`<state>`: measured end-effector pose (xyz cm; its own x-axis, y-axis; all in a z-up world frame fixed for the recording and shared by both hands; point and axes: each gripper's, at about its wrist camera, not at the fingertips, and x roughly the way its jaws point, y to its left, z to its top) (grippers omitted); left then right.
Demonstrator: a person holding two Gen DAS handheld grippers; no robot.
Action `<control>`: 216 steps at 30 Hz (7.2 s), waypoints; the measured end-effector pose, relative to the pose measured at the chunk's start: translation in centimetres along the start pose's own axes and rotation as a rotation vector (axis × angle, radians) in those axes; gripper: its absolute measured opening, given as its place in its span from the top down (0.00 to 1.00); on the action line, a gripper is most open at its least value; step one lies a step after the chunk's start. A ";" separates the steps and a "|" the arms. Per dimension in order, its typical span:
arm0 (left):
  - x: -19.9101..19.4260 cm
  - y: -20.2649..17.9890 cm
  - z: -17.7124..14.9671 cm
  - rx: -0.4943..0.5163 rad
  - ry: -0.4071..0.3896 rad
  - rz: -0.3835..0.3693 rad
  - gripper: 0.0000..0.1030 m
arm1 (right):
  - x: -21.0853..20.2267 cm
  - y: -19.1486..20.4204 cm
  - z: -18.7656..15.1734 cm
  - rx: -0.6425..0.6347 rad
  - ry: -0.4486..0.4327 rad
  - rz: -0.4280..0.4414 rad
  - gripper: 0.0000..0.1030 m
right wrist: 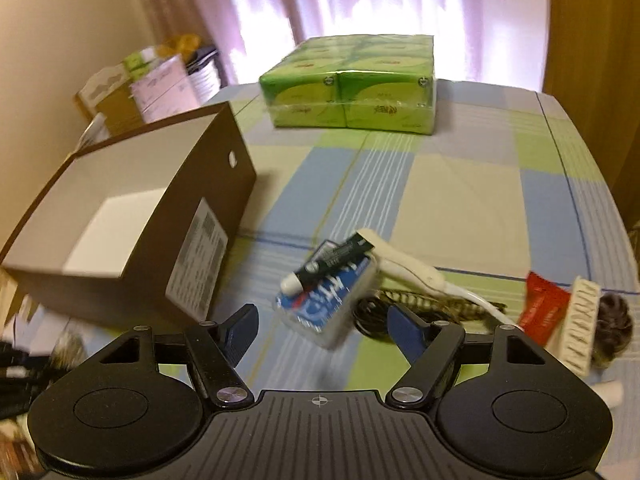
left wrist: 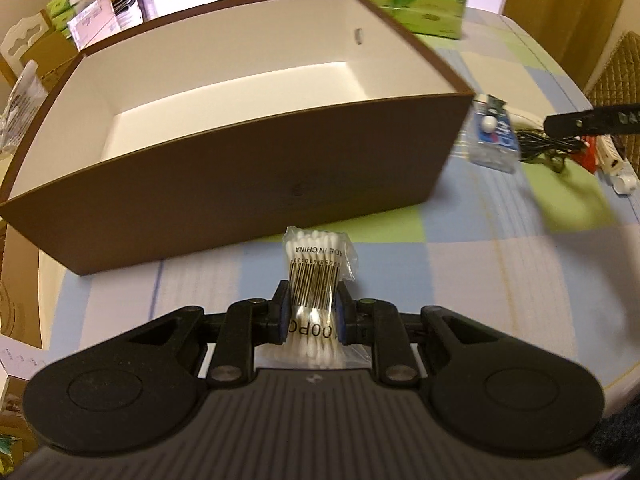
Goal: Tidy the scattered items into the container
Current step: 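Carry the swab bag toward the box with the left tool while the right tool grasps the green tube, then lower both held items into the box and open both tools, then lift both tools out of the box and return to the items, then grasp the blue toothpick box with the left tool while the right tool grasps the white pill bottle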
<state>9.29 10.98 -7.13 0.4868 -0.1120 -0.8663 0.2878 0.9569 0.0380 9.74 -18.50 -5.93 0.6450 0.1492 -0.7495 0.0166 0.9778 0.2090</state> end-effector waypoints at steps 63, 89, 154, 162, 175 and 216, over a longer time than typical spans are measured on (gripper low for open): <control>-6.5 10.0 8.7 -0.001 -0.236 -0.028 0.83 | -0.2 15.3 5.5 -0.122 -0.102 0.276 0.83; 10.3 14.0 14.4 0.027 0.182 -0.193 0.83 | 16.9 20.5 8.1 -0.185 0.364 0.112 0.82; -7.5 8.6 8.0 -0.080 -0.143 0.062 0.10 | -1.6 18.0 3.1 -0.283 0.039 0.167 0.09; -7.7 7.1 6.2 -0.092 -0.119 0.077 0.10 | -2.4 16.6 1.5 -0.283 0.059 0.174 0.09; -6.9 3.6 3.4 -0.098 -0.054 0.072 0.10 | -3.8 12.5 -1.2 -0.253 0.104 0.169 0.09; 2.4 -18.9 6.4 0.298 -0.004 -0.204 0.10 | -9.7 -11.9 -6.8 0.135 0.085 -0.193 0.09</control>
<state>10.29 -9.05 -6.73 0.3980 -0.2942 -0.8689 0.6071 0.7946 0.0090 -1.94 -30.62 -5.42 0.5539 -0.0211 -0.8323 0.2386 0.9618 0.1344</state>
